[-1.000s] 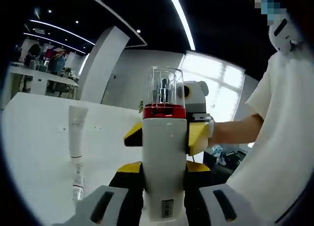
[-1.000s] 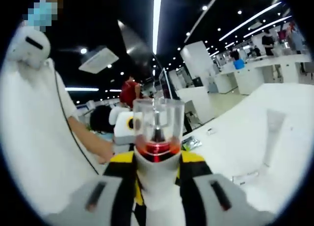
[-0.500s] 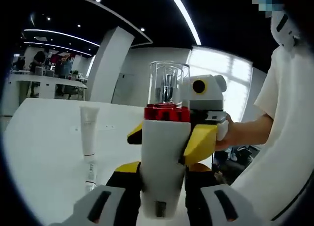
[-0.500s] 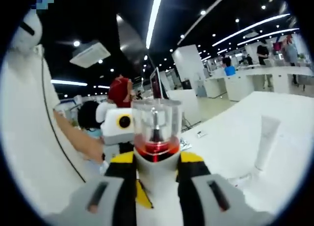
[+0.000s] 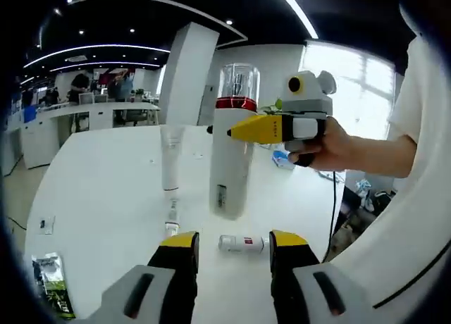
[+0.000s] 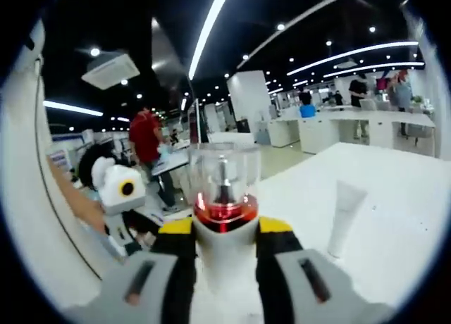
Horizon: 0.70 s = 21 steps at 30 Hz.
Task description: Arrange the skincare products in the storage area until every visible bottle or jar stands upright without overlapping.
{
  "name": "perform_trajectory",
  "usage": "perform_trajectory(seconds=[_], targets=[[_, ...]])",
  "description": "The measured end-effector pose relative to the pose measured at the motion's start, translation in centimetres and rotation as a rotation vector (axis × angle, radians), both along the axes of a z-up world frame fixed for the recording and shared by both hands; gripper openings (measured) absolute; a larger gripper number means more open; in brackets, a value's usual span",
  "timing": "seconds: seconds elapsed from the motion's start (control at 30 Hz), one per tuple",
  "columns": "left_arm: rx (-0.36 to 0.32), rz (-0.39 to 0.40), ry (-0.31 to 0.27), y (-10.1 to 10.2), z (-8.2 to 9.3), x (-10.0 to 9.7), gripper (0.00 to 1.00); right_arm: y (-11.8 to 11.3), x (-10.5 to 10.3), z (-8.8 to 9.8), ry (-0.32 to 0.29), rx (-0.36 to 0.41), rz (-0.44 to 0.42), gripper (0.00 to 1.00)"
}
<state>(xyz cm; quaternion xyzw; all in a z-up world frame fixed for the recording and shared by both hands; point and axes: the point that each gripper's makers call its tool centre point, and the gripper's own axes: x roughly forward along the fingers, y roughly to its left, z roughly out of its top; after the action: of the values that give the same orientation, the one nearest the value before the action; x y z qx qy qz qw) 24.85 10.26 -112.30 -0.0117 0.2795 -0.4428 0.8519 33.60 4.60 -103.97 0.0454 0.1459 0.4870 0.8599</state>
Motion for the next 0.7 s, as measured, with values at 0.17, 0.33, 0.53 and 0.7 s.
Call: perform_trajectory(seconds=[0.17,0.33,0.53,0.7], targets=[[0.024,0.026,0.015,1.3,-0.5,-0.6,0.48,-2.7,2.8,-0.8,-0.015,-0.026,-0.078,0.29],[0.05,0.049,0.049,2.2,-1.2,-1.3,0.5,-5.8,5.3,-1.8,-0.007,-0.04,-0.17,0.29],[0.063,0.071,0.063,2.9,-1.3,-1.3,0.5,-8.4,7.6,-3.5,0.004,-0.061,-0.244,0.3],[0.076,0.069,0.074,3.1,-1.5,-1.2,0.5,-9.9,8.8,-5.2,0.019,-0.083,-0.276,0.3]])
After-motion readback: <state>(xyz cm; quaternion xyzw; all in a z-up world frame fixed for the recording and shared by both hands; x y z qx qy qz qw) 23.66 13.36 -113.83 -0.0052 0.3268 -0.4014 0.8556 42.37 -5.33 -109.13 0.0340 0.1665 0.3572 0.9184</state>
